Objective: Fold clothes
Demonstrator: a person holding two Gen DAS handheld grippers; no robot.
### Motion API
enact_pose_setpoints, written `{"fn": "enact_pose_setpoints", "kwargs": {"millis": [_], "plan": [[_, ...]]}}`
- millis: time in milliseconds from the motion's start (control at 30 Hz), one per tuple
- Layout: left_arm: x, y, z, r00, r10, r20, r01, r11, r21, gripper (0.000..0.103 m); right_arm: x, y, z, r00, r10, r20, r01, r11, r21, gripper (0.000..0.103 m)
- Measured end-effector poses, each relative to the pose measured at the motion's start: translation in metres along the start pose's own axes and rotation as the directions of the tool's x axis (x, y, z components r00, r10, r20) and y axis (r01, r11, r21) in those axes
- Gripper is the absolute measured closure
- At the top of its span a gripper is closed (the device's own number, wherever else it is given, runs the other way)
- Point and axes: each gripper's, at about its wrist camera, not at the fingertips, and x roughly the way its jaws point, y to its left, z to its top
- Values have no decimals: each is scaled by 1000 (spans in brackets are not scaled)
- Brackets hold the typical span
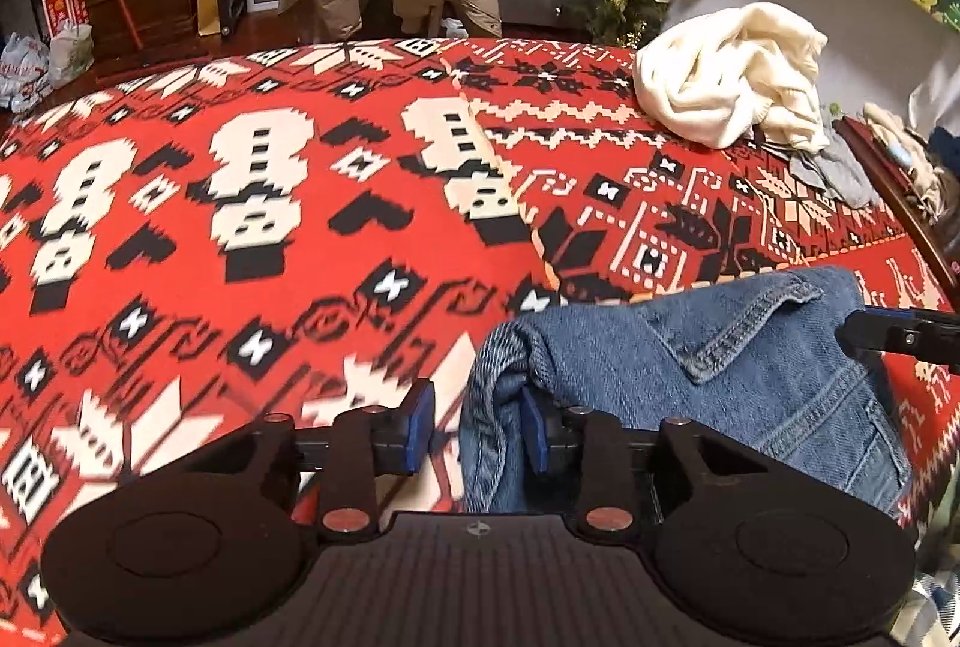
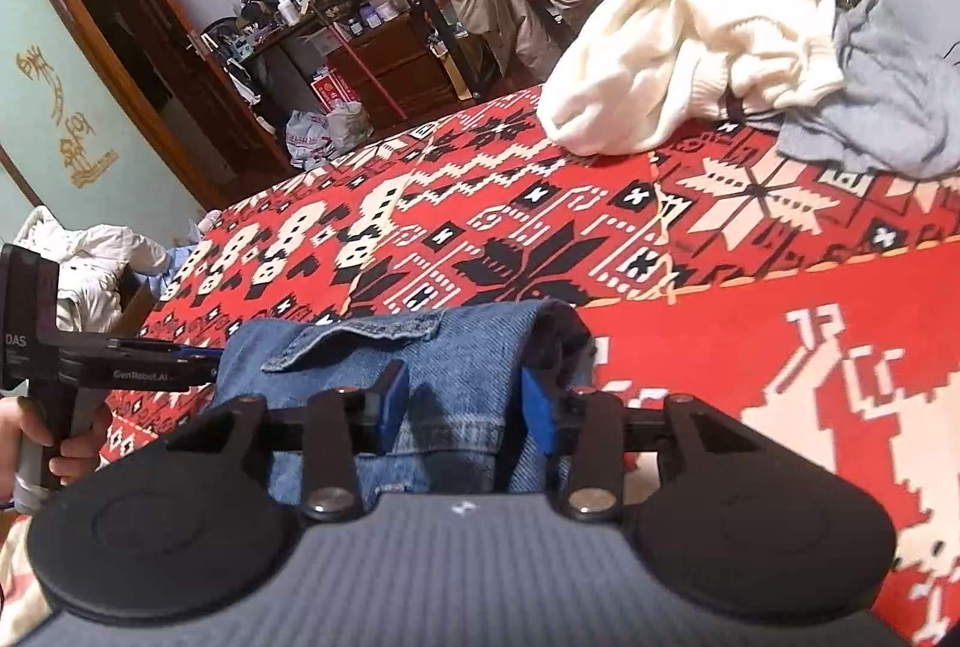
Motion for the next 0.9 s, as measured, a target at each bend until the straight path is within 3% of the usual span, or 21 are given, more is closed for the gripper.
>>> {"fn": "enact_pose_setpoints", "kwargs": {"millis": [67, 100, 233, 333, 433, 600, 667, 733, 767, 833, 900], "plan": [[2, 4, 1, 1000, -9, 6, 10, 1000, -25, 77, 6, -2, 1, 1000, -2, 11, 2, 1000, 13, 74], [3, 6, 2, 1000, -14, 9, 14, 999, -38, 79, 9, -3, 1, 1000, -17, 25, 17, 1000, 17, 87], [-2, 35, 1, 996, -88, 16, 90, 969, -229, 82, 14, -6, 0, 998, -48, 47, 47, 998, 33, 88], [-17, 42, 4, 996, -89, 20, 91, 958, -271, 83, 10, -10, 3, 999, -17, 27, 15, 997, 77, 82], [-37, 47, 11, 994, -100, 48, 110, 943, -314, 73, -4, -13, 4, 1000, 15, 17, -18, 992, 128, 78], [-53, 34, 21, 967, -251, 48, 249, 881, -402, 50, -24, -9, -2, 998, 47, -29, -41, 980, 192, 78], [-50, 16, 22, 963, -270, 25, 259, 890, -376, 43, -24, -4, -6, 997, 51, -52, -39, 978, 204, 79], [-46, 0, 21, 968, -250, 1, 234, 906, -354, 42, -21, 2, -9, 996, 41, -83, -24, 979, 202, 97], [-43, -7, 19, 974, -227, -11, 210, 915, -345, 42, -21, 7, -10, 995, 42, -89, -24, 980, 199, 100], [-39, -15, 12, 979, -205, -19, 187, 924, -333, 42, -25, 16, -12, 996, 30, -80, -16, 985, 171, 97], [-36, -18, 2, 980, -199, -17, 183, 927, -328, 42, -31, 26, -12, 998, -50, -47, 54, 994, 93, 82]]}}
